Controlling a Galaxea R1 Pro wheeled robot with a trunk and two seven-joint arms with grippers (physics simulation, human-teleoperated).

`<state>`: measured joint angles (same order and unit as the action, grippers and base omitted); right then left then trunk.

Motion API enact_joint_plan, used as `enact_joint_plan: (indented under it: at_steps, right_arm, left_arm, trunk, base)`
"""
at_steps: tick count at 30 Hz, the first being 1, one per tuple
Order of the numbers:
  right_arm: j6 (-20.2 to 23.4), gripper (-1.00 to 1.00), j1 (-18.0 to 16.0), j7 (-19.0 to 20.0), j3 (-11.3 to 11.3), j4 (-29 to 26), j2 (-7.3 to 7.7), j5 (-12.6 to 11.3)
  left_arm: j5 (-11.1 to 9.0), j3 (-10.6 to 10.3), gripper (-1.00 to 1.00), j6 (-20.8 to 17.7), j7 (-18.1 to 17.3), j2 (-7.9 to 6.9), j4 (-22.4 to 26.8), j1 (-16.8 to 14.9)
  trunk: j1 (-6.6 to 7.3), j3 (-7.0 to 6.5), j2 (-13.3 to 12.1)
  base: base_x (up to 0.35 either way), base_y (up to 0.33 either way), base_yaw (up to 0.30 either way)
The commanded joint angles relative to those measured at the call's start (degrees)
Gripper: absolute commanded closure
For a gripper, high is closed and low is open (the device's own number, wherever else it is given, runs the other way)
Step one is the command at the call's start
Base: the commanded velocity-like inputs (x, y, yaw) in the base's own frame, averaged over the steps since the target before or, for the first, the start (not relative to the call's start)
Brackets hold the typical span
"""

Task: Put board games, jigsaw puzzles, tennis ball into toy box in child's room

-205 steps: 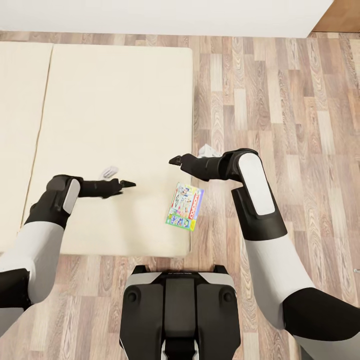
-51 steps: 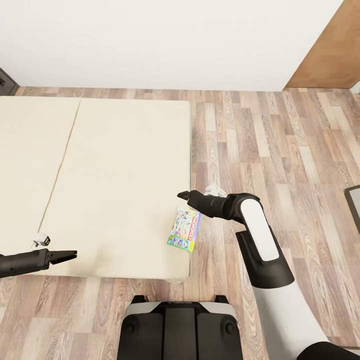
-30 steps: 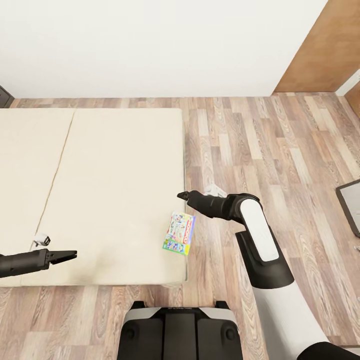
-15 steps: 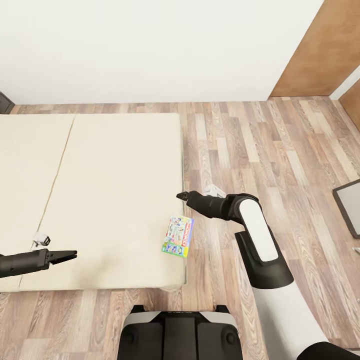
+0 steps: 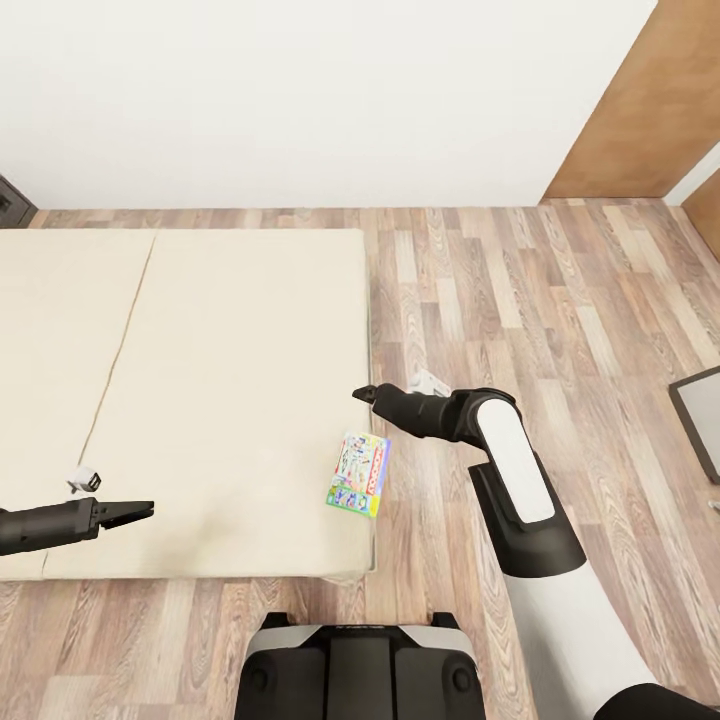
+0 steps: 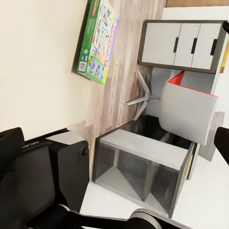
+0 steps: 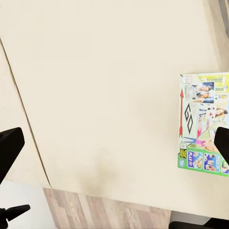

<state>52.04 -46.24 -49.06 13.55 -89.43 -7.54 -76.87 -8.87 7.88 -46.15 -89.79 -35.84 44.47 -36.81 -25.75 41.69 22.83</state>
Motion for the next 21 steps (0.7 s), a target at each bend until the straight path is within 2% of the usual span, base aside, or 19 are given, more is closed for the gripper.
enact_joint_plan:
  at_steps: [1, 8, 14, 21]
  right_arm:
    - [0.1, -1.00, 0.0, -0.6, 0.0, 0.0, -0.02, -0.5]
    - [0.2, -1.00, 0.0, -0.5, -0.1, 0.3, 0.03, -0.5]
    - [0.2, -1.00, 1.8, -0.4, -0.2, 0.5, 0.03, -0.5]
    - [0.1, -1.00, 2.3, -0.4, -0.2, 0.4, -0.11, -0.6]
  left_arm:
    - [0.0, 0.0, -1.00, -0.6, -0.2, -0.02, 0.0, 0.0]
    - [0.0, -0.1, -1.00, -0.6, -0.2, 0.03, 0.0, 0.0]
    - [0.0, 0.0, -1.00, -0.6, -0.2, -0.02, 0.0, 0.0]
    - [0.0, 0.0, -1.00, -0.6, -0.2, 0.01, 0.0, 0.0]
  trunk:
    - [-0.03, 0.03, 0.1]
    - [-0.03, -0.44, 0.1]
    - [-0.03, -0.93, 0.1]
    - [-0.03, -1.50, 0.1]
  base:
    - [0.000, 0.000, 0.015]
    - [0.000, 0.000, 0.097]
    - [0.000, 0.000, 0.143]
    - [0.000, 0.000, 0.170]
